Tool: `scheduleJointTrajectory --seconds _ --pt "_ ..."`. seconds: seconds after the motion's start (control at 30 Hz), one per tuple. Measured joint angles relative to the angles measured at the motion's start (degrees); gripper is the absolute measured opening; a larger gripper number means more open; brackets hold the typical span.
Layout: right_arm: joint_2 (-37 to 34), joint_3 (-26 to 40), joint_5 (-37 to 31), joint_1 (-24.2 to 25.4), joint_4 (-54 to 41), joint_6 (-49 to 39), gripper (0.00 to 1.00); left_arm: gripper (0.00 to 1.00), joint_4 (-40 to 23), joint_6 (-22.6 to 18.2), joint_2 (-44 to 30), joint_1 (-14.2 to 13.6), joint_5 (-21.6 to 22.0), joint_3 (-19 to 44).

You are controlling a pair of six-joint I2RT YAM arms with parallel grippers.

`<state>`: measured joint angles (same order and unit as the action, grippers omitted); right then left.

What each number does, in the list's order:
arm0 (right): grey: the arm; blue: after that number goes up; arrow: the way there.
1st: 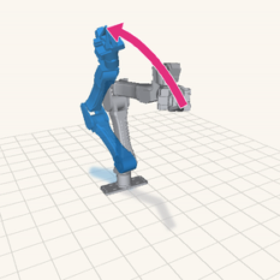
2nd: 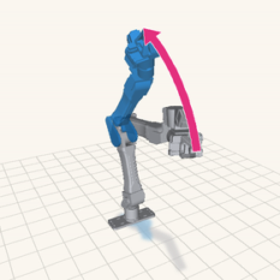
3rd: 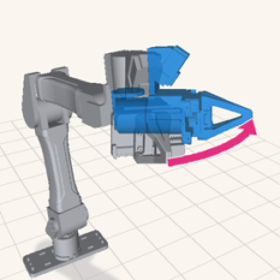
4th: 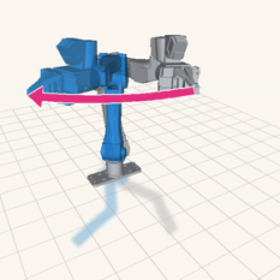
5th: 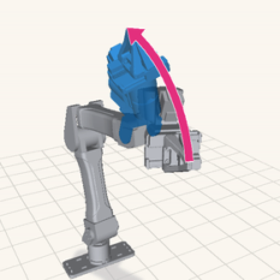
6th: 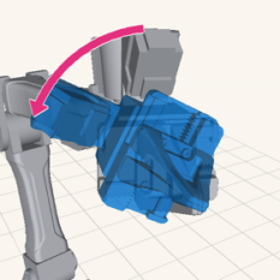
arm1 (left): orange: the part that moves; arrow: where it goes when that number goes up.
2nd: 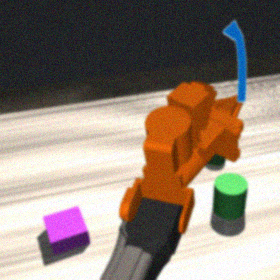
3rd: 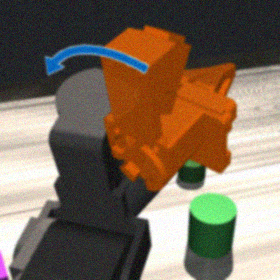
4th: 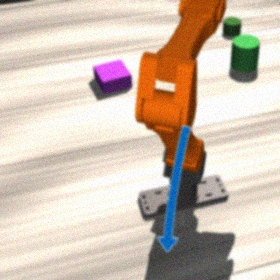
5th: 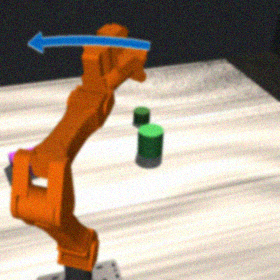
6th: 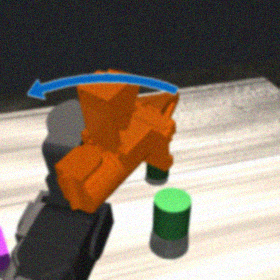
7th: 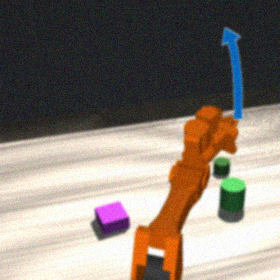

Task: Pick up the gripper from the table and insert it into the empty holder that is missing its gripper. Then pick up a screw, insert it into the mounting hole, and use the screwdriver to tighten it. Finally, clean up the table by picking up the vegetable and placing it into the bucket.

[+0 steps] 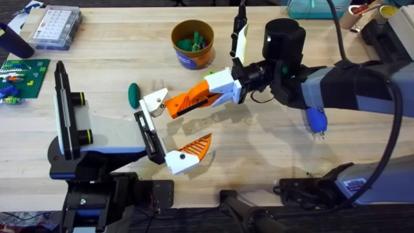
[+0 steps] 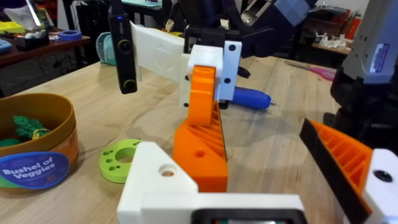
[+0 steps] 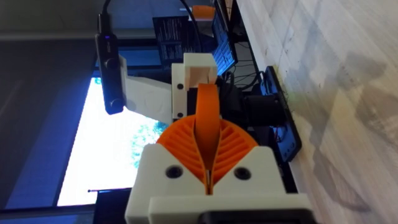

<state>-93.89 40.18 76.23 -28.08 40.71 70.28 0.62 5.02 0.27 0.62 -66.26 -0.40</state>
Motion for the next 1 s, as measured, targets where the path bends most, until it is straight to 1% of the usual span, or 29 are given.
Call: scheduleJointTrajectory --seconds 0.13,0.27,0.4,0.67,0.87,1.0 --pt "0.00 -0.06 0.13 0.04 -0.66 0.05 0.015 0.988 -1.17 0.03 -0.28 0.04 0.94 0.63" --pt "0.00 -0.24 0.00 0.04 2.71 0.13 0.015 0.988 -3.54 -0.17 -0.28 0.04 1.11 0.65" --pt "-0.34 -0.48 -0.26 0.07 3.80 0.65 0.016 0.988 -4.29 -0.48 -0.28 0.07 1.31 0.68" --pt "-0.37 -0.57 -0.89 0.04 3.87 1.55 0.014 0.988 -4.52 -0.48 -0.28 0.07 1.42 0.68" --pt "-0.37 -0.59 -2.88 -0.44 3.85 1.44 0.016 0.988 -4.54 -0.46 -0.28 0.07 1.63 0.68" --pt "-0.61 -0.59 -4.22 -1.11 3.76 1.29 0.014 0.988 -4.80 -0.46 -0.28 0.14 2.50 0.66"
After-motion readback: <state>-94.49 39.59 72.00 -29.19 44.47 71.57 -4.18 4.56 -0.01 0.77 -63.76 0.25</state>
